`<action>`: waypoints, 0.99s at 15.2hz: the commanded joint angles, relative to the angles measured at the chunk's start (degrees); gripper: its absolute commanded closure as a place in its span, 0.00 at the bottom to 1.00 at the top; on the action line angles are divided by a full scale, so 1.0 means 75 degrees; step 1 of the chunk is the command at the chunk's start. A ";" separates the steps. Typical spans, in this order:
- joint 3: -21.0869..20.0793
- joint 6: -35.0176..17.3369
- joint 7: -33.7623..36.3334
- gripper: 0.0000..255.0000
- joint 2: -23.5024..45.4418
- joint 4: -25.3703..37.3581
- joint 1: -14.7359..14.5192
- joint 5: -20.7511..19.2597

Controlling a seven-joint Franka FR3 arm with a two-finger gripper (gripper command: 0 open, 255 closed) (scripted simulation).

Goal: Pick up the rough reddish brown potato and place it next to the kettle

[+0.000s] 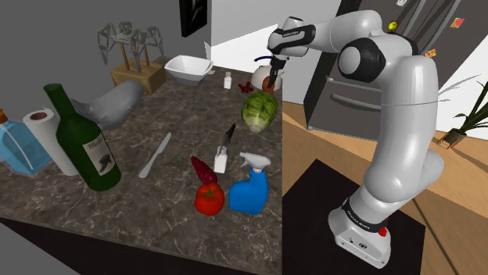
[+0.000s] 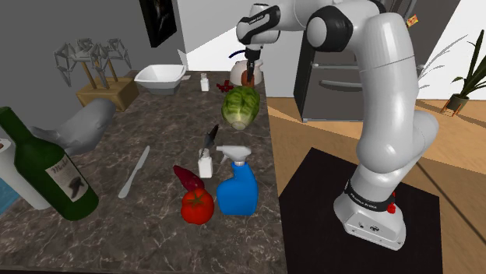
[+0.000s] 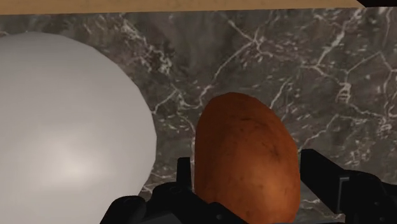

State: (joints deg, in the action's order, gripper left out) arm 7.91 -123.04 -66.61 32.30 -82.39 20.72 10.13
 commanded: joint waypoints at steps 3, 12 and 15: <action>0.0001 -0.0197 -0.0047 1.00 0.0213 -0.0164 0.0033 0.0018; 0.0000 -0.0184 -0.0034 0.00 0.0217 -0.0144 0.0023 0.0014; 0.0002 -0.0197 -0.0047 0.00 0.0213 -0.0163 0.0032 0.0018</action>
State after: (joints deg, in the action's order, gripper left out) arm 7.92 -124.48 -66.93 33.90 -83.55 20.94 10.26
